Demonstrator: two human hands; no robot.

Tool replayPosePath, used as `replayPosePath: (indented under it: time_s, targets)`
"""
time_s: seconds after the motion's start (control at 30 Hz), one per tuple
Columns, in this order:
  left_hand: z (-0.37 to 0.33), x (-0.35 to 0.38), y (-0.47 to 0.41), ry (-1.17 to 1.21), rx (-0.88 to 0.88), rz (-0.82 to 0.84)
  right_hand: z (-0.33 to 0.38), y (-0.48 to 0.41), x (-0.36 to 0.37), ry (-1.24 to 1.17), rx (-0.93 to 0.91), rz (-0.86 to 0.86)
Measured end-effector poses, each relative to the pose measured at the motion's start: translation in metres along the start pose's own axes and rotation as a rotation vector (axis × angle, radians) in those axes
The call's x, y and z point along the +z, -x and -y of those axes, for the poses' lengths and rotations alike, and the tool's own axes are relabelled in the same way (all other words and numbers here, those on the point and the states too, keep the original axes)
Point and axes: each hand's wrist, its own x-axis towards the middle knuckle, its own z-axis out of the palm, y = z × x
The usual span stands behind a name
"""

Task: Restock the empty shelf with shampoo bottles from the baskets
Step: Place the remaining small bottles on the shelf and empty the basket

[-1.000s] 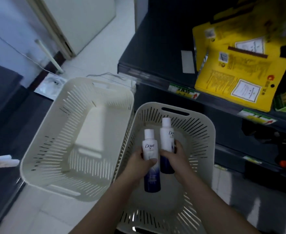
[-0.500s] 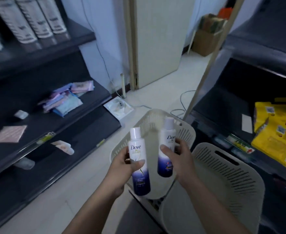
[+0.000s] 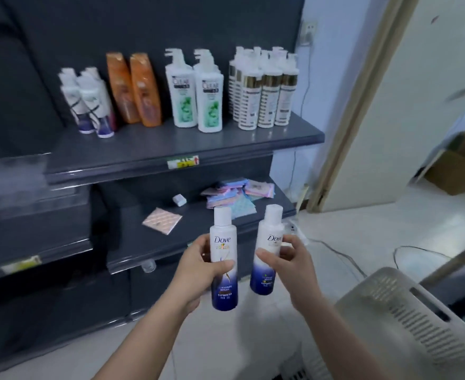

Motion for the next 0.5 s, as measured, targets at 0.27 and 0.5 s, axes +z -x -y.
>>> replayPosePath:
  time_s: [0.27,0.5]
  targets:
    - [-0.055,-0.128,-0.027,-0.053,0.172,-0.195,0.043,-0.039,0.136,0.056,-0.132,0.181]
    - [-0.1,-0.202,-0.071,-0.066,0.274,-0.332,0.087,-0.087,0.227,0.111,-0.251,0.306]
